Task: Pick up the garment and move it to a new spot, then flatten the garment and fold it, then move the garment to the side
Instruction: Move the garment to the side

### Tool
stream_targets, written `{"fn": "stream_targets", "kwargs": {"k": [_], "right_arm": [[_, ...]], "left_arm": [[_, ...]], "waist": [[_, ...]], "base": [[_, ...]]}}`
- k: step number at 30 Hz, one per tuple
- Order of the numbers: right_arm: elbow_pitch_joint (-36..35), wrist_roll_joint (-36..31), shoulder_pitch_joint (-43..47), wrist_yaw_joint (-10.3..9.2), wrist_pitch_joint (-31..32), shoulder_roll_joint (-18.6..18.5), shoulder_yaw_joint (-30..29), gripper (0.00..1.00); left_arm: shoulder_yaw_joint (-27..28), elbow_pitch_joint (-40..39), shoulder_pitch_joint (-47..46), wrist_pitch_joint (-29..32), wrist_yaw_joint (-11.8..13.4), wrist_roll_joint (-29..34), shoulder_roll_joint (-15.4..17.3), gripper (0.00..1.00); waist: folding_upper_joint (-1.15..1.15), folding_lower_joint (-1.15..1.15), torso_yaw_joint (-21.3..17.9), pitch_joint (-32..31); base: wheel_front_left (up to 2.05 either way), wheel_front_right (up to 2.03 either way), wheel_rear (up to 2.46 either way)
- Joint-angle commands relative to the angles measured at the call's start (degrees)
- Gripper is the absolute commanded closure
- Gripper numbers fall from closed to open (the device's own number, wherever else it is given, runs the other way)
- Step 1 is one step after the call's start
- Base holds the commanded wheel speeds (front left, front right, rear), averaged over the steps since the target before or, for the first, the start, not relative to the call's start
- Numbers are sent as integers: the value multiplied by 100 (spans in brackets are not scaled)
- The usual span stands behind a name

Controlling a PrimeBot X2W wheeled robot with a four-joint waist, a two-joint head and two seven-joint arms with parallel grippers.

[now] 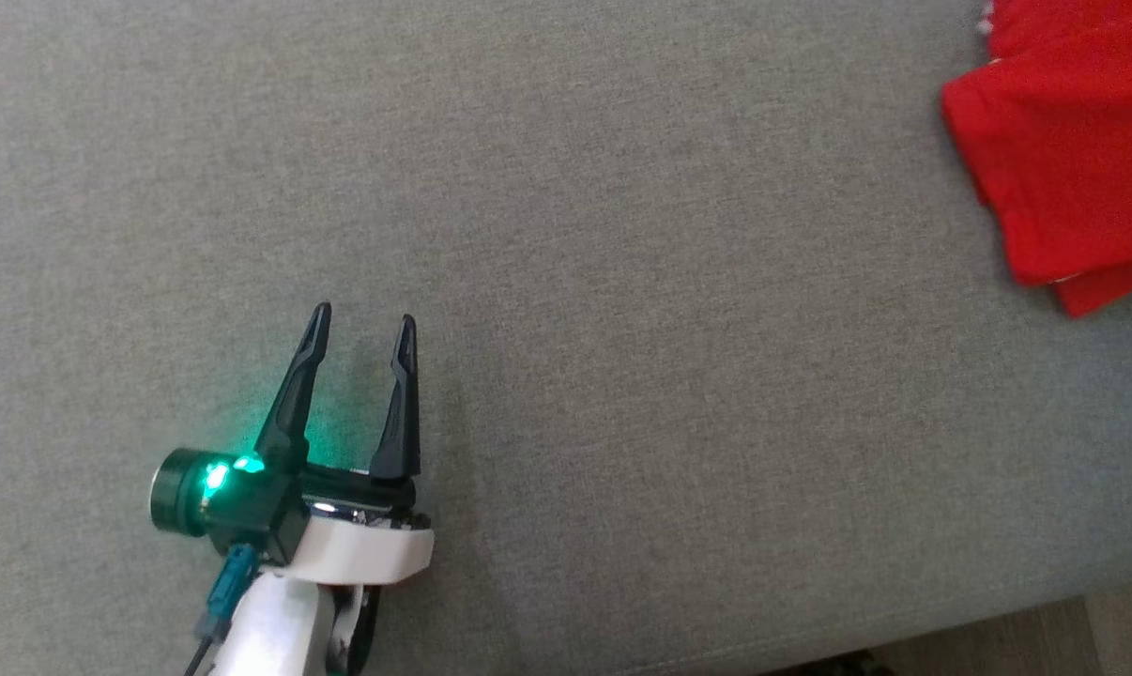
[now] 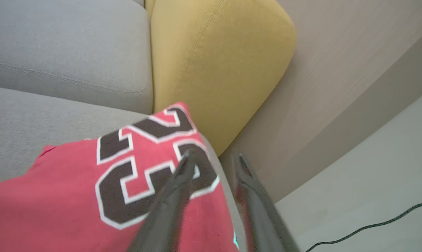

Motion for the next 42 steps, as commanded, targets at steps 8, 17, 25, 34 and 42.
{"fn": "stream_targets", "kwargs": {"k": [8, 17, 25, 34, 42], "right_arm": [[-516, -361, 776, -4, -76, 786, 257, 0], [-5, -133, 1533, -4, -757, 1802, 1360, 0], [1036, 455, 1835, -4, -2222, 2288, 2825, 0], [954, 108, 2263, -4, -2615, 2514, 2817, 0], [252, -178, 3041, -4, -2618, 2623, 2351, 0]], "left_arm": [[140, -66, 43, -29, 177, -222, -19, 0], [64, -174, 447, -29, 235, -562, -19, 0], [131, -273, 1033, -29, 311, -684, -19, 0], [283, -488, 1645, -29, 489, -575, -19, 0], [406, -518, 1903, -29, 447, -422, -19, 0]], "waist": [[0, -1, 246, -585], [0, -1, 640, -1406], [0, -1, 921, -2131], [0, -1, 1107, -2740], [0, -1, 1230, -2988]], "base": [[0, 0, 0], [0, 0, 0], [0, 0, 0], [0, 0, 0], [0, 0, 0]]}}
